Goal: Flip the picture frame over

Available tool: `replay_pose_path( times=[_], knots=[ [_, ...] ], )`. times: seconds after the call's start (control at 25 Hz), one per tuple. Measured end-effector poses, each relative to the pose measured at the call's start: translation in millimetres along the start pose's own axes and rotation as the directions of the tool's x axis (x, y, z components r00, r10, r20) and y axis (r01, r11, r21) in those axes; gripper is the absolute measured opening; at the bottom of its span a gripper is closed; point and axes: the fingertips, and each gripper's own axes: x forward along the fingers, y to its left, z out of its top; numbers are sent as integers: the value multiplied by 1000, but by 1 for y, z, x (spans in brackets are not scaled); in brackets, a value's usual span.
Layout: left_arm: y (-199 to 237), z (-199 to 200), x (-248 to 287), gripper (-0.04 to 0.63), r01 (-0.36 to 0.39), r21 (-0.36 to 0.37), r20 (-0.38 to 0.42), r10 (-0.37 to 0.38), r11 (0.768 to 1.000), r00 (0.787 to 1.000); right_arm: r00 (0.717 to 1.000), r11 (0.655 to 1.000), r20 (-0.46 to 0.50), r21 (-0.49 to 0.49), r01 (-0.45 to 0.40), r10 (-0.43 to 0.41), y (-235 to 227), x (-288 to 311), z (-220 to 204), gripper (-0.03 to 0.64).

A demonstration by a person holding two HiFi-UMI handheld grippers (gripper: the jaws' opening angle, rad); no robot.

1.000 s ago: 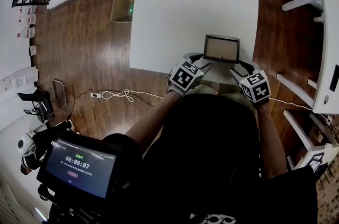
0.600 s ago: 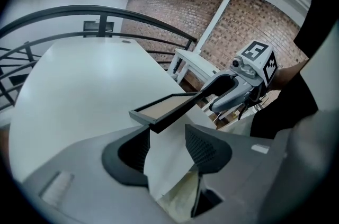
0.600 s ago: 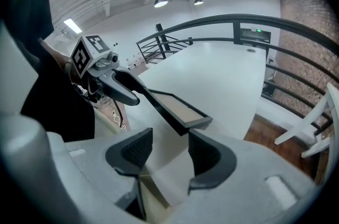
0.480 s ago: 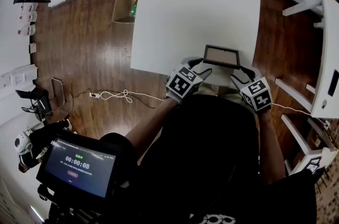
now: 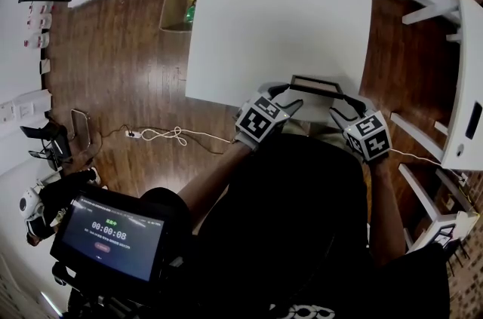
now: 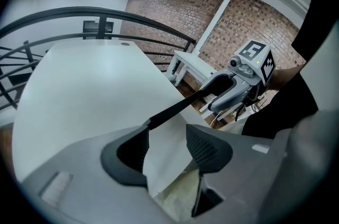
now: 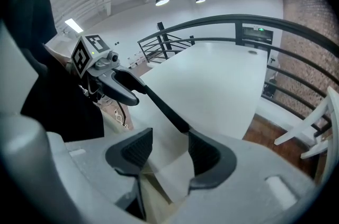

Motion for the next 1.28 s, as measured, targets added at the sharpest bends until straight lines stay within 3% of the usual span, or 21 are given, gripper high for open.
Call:
replay_pose_path(
  times=[1.28],
  knots=[
    [26, 32, 10, 229, -29, 99, -21, 31, 995, 999, 999, 999, -4, -14, 37, -38, -35, 10, 27, 193]
  ],
)
